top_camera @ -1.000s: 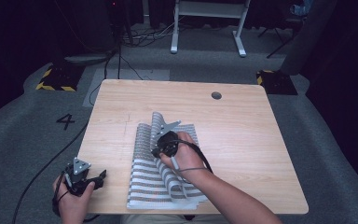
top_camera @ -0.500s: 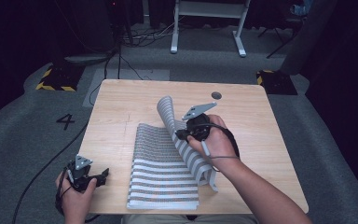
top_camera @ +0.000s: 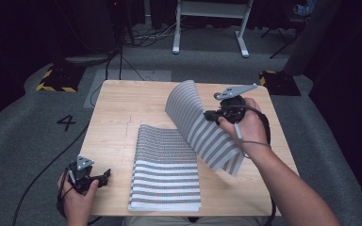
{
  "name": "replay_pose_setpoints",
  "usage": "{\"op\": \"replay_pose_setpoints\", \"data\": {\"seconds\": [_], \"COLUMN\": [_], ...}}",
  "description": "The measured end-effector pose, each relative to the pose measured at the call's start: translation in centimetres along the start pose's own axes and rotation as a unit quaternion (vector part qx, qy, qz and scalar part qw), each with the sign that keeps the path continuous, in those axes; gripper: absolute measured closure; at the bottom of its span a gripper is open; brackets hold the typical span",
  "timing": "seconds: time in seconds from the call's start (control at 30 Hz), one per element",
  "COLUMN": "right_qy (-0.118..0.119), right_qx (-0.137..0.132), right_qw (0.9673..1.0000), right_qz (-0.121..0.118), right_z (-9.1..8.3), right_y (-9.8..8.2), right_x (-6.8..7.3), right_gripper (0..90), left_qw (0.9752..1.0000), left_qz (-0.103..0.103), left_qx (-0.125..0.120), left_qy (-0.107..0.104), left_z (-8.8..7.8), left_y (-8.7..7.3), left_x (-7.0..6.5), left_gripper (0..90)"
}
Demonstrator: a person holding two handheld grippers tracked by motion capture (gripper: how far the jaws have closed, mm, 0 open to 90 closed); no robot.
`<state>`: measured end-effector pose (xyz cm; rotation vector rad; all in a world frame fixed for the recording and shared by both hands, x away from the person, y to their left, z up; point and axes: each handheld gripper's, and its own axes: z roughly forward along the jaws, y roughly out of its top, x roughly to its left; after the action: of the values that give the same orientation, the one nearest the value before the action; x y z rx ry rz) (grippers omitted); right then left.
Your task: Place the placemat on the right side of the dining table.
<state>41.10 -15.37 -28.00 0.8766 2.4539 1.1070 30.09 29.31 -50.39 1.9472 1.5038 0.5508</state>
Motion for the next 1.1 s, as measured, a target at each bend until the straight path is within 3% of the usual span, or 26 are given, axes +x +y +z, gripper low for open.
{"op": "replay_pose_setpoints", "data": {"seconds": [0.37,0.4,0.5,0.83,1.1], "right_qy": [-0.062,-0.062,-0.081,-0.132,-0.182], "right_qx": [-0.010,-0.010,-0.010,-0.004,0.011], "right_qw": [0.9977,0.9977,0.9960,0.9890,0.9815], "right_qz": [0.026,0.026,0.035,0.067,0.057], "right_z": [-3.3,-3.3,-4.1,-6.0,-7.3], "right_y": [-0.9,-0.9,-1.3,-2.9,-4.3], "right_x": [-5.9,-5.9,-8.0,-12.7,-15.1], "right_gripper": [89.1,89.1,89.1,89.2,89.1], "left_qw": [1.0000,1.0000,1.0000,1.0000,1.0000], "left_qz": [0.000,0.000,0.000,0.000,0.000], "left_qx": [0.000,0.000,0.000,0.000,-0.001], "left_qy": [0.000,0.000,0.000,0.000,0.000], "left_z": [0.0,0.0,0.0,0.0,0.1], "left_y": [0.0,0.0,0.0,0.0,0.1], "left_x": [0.0,0.0,0.0,0.0,0.1], "left_gripper": [13.2,13.2,13.2,13.2,13.2]}}
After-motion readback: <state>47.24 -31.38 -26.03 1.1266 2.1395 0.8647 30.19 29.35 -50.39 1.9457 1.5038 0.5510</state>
